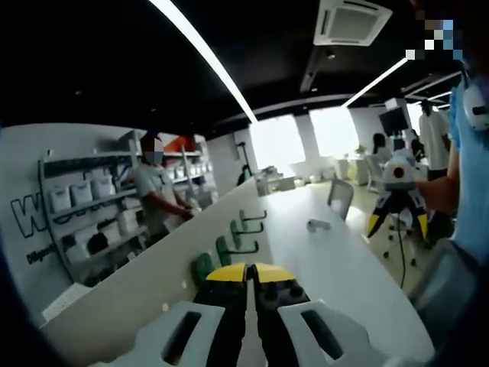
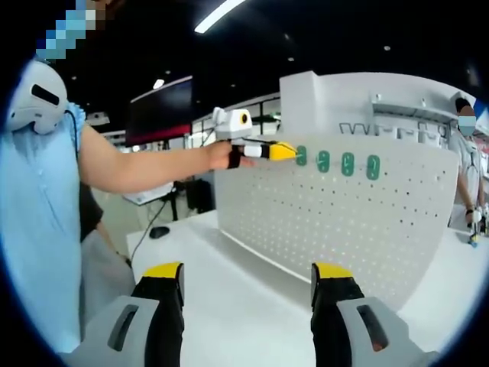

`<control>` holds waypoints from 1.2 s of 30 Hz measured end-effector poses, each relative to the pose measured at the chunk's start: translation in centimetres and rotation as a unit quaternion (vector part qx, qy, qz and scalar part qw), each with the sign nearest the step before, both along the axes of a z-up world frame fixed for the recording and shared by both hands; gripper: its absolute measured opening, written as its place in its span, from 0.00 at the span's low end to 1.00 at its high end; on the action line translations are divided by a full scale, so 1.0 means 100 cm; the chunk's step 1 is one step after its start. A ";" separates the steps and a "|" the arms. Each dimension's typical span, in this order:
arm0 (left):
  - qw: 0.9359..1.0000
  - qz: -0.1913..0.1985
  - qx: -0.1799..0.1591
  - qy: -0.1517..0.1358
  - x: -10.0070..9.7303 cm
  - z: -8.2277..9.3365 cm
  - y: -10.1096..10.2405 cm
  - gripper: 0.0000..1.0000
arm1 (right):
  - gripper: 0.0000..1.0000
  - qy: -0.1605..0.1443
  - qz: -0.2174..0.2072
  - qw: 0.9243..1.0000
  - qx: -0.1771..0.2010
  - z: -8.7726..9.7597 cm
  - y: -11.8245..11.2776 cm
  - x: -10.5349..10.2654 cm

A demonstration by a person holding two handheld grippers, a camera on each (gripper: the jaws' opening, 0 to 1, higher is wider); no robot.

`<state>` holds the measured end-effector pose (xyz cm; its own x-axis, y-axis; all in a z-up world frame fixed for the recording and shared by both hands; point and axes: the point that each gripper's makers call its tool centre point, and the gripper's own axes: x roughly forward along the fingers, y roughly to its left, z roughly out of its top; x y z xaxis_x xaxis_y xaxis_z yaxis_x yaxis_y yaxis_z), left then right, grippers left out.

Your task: Insert the hook assembly into the mounting plate slot until the hook locks in place.

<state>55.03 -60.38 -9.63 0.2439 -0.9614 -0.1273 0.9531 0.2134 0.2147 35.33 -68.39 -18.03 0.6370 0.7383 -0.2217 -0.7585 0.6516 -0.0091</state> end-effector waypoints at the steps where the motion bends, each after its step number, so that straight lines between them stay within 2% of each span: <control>1: 1.000 0.001 0.001 0.001 0.001 0.000 0.001 0.02 | 0.68 0.000 0.000 1.000 0.001 0.000 0.000 0.000; 19: 1.000 0.007 0.001 0.006 0.006 -0.006 0.001 0.03 | 0.66 0.003 0.006 1.000 -0.001 -0.004 0.002 0.001; 24: 1.000 0.010 -0.003 -0.006 0.005 -0.006 0.000 0.03 | 0.66 0.002 0.008 1.000 -0.004 -0.004 0.002 0.001; 28: 1.000 0.014 0.004 -0.027 0.003 -0.007 0.001 0.04 | 0.67 -0.002 0.010 1.000 -0.003 -0.001 0.002 0.001; 36: 0.999 0.027 -0.005 -0.024 -0.001 -0.006 0.005 0.13 | 0.66 -0.006 0.014 1.000 -0.004 0.003 0.003 0.001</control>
<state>54.92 -59.92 -10.19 0.3011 -0.9477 -0.1054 0.9287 0.2664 0.2579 35.43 -68.12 -17.77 0.6194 0.7537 -0.2197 -0.7757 0.6306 -0.0238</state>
